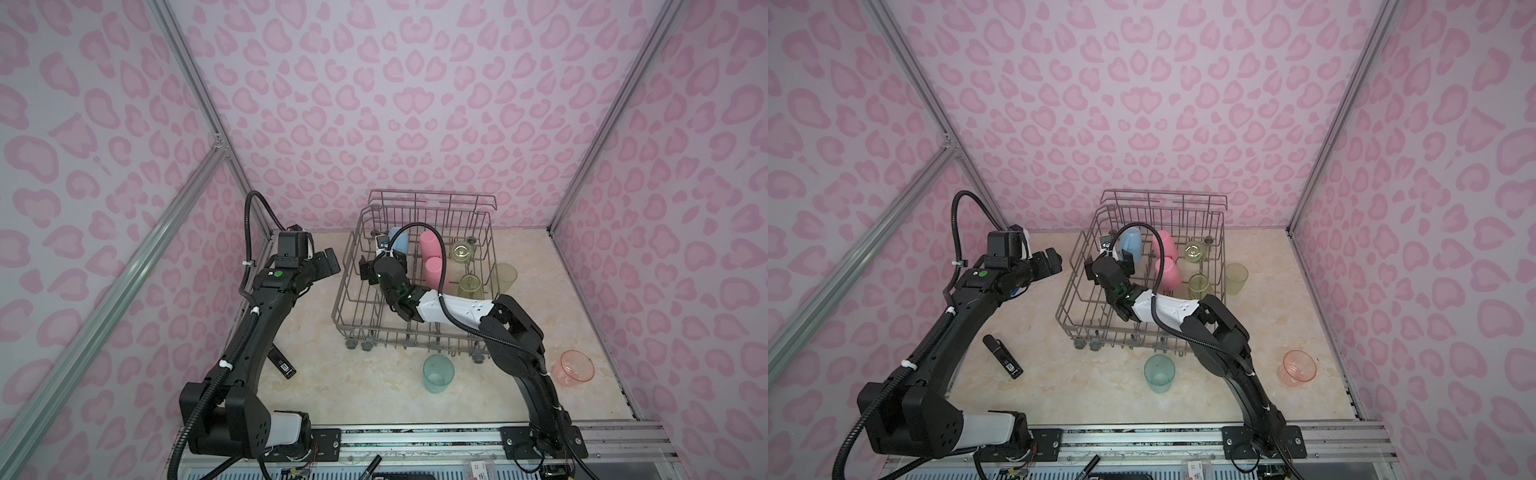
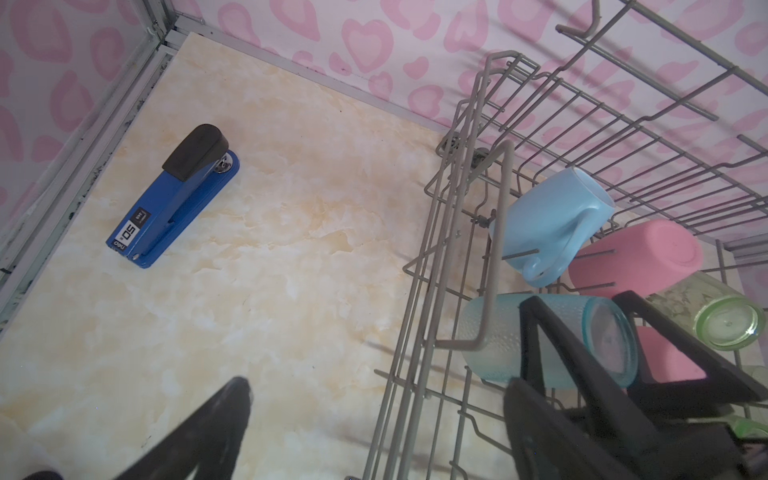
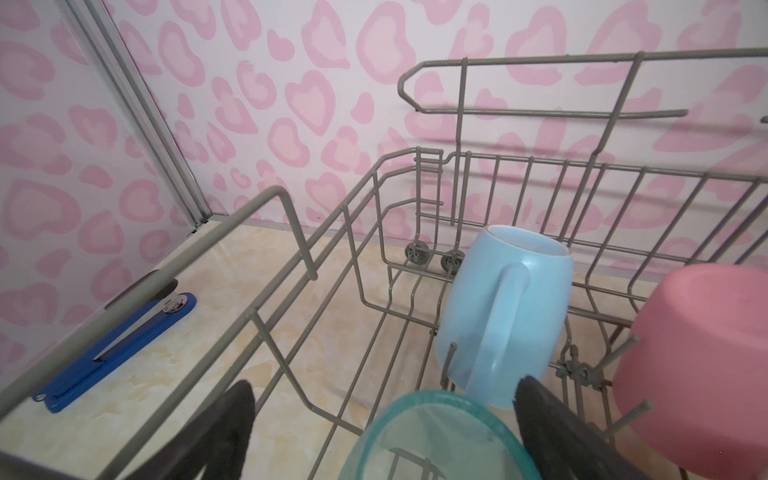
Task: Load the cups into the dish rack
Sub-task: 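Lower the teal cup into the rack with right gripper while left gripper draws back, then set the teal cup on its side between rack tines with right gripper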
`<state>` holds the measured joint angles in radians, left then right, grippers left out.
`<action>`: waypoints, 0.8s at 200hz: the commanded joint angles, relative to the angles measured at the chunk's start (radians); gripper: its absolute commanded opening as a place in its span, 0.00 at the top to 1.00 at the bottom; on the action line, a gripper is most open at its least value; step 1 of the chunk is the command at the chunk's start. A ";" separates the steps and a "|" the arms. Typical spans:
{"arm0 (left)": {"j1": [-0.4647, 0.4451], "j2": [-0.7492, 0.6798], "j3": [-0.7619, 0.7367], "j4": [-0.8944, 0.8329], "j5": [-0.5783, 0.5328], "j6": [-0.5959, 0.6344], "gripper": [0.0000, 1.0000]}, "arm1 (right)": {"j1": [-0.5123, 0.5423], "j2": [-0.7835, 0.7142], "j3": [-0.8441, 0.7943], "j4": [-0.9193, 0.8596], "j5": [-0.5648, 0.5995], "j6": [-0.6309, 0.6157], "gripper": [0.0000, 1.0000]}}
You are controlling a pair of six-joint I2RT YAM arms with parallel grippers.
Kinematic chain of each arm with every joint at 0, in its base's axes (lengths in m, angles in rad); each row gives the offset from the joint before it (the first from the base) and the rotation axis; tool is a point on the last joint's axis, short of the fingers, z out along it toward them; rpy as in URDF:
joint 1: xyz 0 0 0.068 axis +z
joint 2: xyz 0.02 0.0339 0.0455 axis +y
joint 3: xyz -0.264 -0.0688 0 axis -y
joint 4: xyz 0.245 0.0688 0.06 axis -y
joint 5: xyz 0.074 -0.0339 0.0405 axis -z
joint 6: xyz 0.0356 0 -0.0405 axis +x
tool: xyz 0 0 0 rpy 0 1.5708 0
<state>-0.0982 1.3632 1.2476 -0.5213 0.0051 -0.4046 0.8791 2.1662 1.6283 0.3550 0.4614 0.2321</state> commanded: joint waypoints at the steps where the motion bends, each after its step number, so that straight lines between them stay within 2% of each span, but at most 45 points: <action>1: 0.002 0.006 -0.004 0.031 0.012 -0.005 0.03 | -0.008 -0.012 0.033 -0.085 -0.044 0.051 0.02; 35: 0.002 0.007 -0.004 0.033 0.016 -0.005 0.03 | -0.022 -0.076 0.020 -0.107 -0.054 0.083 0.03; 87: 0.005 0.010 -0.005 0.036 0.027 -0.011 0.03 | -0.066 -0.169 0.032 -0.236 -0.065 0.128 0.05; 117: 0.006 0.014 -0.007 0.039 0.035 -0.013 0.03 | -0.102 -0.157 0.052 -0.292 -0.147 0.196 0.08; 160: 0.006 0.018 -0.008 0.041 0.039 -0.014 0.04 | -0.112 -0.147 0.092 -0.366 -0.180 0.234 0.09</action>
<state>-0.0937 1.3754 1.2430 -0.5064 0.0307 -0.4187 0.7719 2.0041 1.6867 0.0536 0.3168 0.4244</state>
